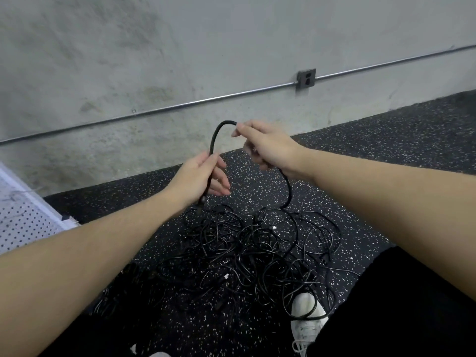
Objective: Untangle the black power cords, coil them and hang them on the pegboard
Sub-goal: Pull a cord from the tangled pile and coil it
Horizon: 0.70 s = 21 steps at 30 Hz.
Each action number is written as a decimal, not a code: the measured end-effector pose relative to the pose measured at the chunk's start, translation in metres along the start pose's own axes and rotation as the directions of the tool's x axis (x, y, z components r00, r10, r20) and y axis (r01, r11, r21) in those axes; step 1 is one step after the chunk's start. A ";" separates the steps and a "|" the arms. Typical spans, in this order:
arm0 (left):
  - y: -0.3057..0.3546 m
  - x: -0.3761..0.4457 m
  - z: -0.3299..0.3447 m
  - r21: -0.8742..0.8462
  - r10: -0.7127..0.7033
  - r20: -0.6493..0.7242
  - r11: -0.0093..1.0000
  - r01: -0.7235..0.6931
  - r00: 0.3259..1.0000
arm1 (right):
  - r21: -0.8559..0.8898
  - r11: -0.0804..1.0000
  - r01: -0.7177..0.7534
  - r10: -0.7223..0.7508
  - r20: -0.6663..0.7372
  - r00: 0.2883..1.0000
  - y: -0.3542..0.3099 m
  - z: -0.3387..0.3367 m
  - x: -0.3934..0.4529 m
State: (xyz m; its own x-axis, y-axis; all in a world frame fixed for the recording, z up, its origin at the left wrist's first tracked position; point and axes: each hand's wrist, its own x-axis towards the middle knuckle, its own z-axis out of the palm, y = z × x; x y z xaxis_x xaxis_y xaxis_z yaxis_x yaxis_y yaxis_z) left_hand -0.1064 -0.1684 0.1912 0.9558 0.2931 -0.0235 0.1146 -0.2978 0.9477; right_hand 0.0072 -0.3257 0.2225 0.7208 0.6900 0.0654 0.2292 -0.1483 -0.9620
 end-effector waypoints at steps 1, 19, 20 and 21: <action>-0.002 -0.003 -0.002 0.050 0.001 -0.003 0.999 -0.001 1.000 | -0.091 0.996 -0.014 0.015 0.012 1.000 0.000 0.005 0.001; -0.011 -0.035 -0.031 0.063 -0.042 -0.068 0.997 0.046 0.997 | 0.369 0.918 -0.146 0.135 0.054 0.989 -0.033 0.104 0.028; -0.012 -0.036 -0.033 0.045 -0.053 -0.070 0.997 0.056 0.996 | 0.411 0.895 -0.170 0.150 0.081 0.985 -0.036 0.108 0.028; -0.012 -0.037 -0.036 0.033 -0.061 -0.057 0.997 0.063 0.997 | 0.441 0.877 -0.189 0.161 0.101 0.982 -0.037 0.112 0.028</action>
State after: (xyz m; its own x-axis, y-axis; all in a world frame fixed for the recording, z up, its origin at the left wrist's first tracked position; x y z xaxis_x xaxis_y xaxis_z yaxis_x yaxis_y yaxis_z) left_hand -0.1534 -0.1429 0.1918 0.9300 0.3621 -0.0631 0.1834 -0.3086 0.9333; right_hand -0.0547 -0.2214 0.2304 0.6788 0.7248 -0.1174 -0.2236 0.0517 -0.9733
